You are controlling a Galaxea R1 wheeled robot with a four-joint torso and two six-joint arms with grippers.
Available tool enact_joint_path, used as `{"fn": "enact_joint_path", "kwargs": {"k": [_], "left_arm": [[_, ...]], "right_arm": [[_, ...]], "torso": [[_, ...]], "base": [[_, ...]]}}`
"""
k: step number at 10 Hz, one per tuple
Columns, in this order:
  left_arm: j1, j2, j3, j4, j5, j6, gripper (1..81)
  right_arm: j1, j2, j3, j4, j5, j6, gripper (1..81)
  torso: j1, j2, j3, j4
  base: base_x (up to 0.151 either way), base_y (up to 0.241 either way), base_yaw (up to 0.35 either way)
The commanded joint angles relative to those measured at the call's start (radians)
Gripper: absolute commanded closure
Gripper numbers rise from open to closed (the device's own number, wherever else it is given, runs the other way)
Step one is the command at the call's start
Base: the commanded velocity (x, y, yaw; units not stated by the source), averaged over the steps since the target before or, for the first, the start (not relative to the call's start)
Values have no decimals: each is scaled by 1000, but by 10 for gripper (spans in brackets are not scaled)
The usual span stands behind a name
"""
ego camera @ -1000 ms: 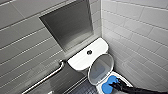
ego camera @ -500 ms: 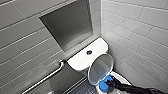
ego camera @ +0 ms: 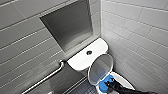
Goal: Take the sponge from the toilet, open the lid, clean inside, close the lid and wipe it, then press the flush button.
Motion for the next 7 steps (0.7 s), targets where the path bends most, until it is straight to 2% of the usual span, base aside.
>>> {"fn": "enact_joint_path", "kwargs": {"k": [1, 4, 7], "left_arm": [[27, -23, -13, 3, 50, 3, 10], [29, -18, -9, 6, 53, 3, 10], [29, -20, -9, 9, 51, 3, 10]], "right_arm": [[-53, -52, 347, -91, -202, 10, 811], [-78, -123, 451, -94, -194, 9, 811], [-121, -137, 389, -85, -162, 13, 811]], "torso": [[0, 0, 0, 0], [0, 0, 0, 0], [0, 0, 0, 0]], "base": [[0, 0, 0], [0, 0, 0], [0, 0, 0]]}}
